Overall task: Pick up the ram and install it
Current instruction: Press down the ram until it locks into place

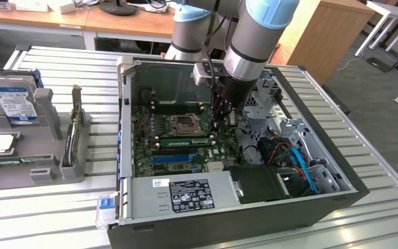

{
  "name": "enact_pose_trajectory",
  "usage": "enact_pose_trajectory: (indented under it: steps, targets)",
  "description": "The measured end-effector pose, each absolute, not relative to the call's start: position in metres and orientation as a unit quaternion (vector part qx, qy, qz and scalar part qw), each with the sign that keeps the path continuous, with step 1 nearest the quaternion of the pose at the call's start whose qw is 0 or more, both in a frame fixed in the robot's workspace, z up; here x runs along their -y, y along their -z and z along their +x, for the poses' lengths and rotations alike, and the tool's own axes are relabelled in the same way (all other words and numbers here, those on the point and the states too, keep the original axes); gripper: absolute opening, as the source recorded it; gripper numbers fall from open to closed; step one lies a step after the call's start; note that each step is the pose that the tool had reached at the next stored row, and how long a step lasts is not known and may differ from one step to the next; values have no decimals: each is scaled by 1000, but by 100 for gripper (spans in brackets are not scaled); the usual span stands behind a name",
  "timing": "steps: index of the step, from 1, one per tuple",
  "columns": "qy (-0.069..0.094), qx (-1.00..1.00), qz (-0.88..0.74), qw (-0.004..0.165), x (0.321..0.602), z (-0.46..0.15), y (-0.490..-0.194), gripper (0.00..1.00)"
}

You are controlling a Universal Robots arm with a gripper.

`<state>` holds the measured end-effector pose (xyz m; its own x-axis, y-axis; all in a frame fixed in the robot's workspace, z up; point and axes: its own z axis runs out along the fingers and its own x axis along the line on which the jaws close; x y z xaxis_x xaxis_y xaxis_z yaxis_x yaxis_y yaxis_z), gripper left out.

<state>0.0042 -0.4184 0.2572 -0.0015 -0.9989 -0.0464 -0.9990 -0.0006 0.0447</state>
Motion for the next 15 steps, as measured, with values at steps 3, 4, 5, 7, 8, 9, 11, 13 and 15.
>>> enact_pose_trajectory:
  steps: [3,4,5,7,8,9,11,13,15]
  targets:
    - [-32,-707,-707,1,418,4,-254,11]
    - [-32,-707,-707,1,418,4,-254,11]
    - [-32,-707,-707,1,418,4,-253,11]
    - [-32,-707,-707,1,418,4,-252,11]
    - [-32,-707,-707,0,418,4,-252,11]
    - [-32,-707,-707,0,418,4,-252,11]
    - [-32,-707,-707,0,418,4,-252,11]
    - [-32,-707,-707,1,418,6,-252,11]
    - [-32,-707,-707,1,418,8,-252,11]
